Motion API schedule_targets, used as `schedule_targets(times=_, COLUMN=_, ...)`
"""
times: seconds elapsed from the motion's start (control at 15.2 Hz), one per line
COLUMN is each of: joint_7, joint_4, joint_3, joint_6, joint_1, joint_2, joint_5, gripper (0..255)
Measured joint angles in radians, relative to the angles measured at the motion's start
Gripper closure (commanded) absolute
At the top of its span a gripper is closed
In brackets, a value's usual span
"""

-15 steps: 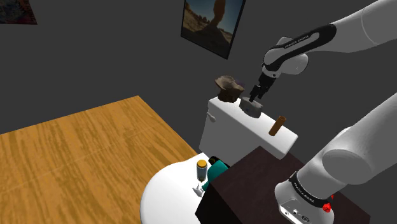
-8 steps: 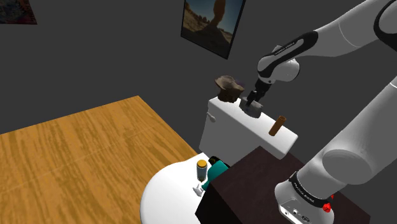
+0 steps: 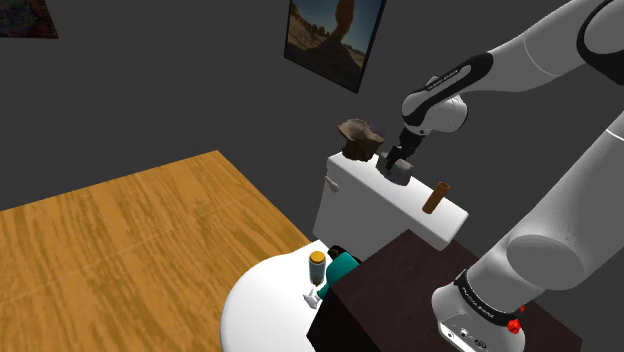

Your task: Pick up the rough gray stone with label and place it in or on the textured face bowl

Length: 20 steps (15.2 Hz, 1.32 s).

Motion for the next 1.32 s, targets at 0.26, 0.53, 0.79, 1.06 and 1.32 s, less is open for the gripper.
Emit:
schedule_targets(times=0.26, joint_7=0.0, joint_4=0.001, joint_3=0.0, joint_6=0.001, joint_1=0.0, joint_2=-0.001, joint_5=0.0, gripper=255)
schedule_targets(times=0.53, joint_7=0.0, joint_4=0.001, joint_3=-0.001, joint_6=0.001, joint_1=0.0, joint_2=-0.001, joint_5=-0.001, gripper=255)
schedule_targets(times=0.79, joint_7=0.005, joint_4=0.001, joint_3=-0.001, joint_6=-0.006, joint_1=0.0, joint_2=-0.007, joint_5=-0.007, gripper=255)
schedule_targets(times=1.06, joint_7=0.031, joint_4=0.009, joint_3=-0.006, joint_6=-0.051, joint_1=0.0, joint_2=-0.048, joint_5=-0.042, gripper=255)
schedule_targets(times=1.32, joint_7=0.061, joint_4=0.019, joint_3=-0.007, joint_6=-0.103, joint_1=0.0, joint_2=-0.096, joint_5=-0.08, gripper=255)
